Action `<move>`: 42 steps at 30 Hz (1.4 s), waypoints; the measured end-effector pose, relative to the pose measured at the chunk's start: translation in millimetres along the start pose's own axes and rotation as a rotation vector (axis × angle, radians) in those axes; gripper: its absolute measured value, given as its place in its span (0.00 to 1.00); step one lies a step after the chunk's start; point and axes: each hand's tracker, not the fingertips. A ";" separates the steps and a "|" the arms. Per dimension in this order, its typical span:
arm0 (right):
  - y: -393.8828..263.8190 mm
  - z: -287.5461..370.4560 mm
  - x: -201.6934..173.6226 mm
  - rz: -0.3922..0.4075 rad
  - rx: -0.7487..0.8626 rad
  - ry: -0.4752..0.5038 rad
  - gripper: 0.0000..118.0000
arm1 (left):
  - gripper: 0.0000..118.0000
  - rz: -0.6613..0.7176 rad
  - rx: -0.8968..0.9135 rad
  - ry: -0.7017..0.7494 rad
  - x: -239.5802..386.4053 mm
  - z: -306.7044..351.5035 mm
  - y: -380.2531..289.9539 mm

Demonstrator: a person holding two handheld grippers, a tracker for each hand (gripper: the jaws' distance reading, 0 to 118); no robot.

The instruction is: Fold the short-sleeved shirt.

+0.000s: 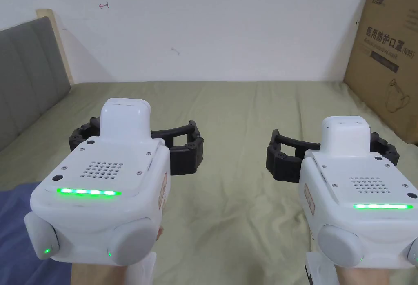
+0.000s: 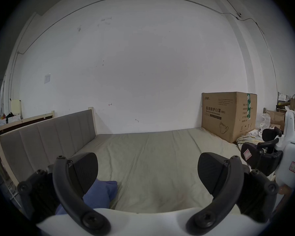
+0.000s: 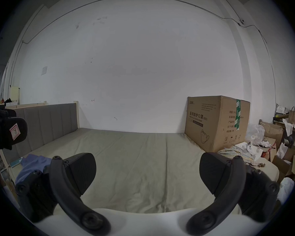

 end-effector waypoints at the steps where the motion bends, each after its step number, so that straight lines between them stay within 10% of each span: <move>1: 0.1 -0.1 -0.4 0.000 -0.002 -0.001 1.00 | 0.99 -0.002 -0.001 0.001 0.0 -0.3 -0.3; 42: -6.5 -0.9 -3.3 0.002 -0.027 -0.002 1.00 | 0.99 0.004 -0.025 0.006 -3.3 0.2 -6.0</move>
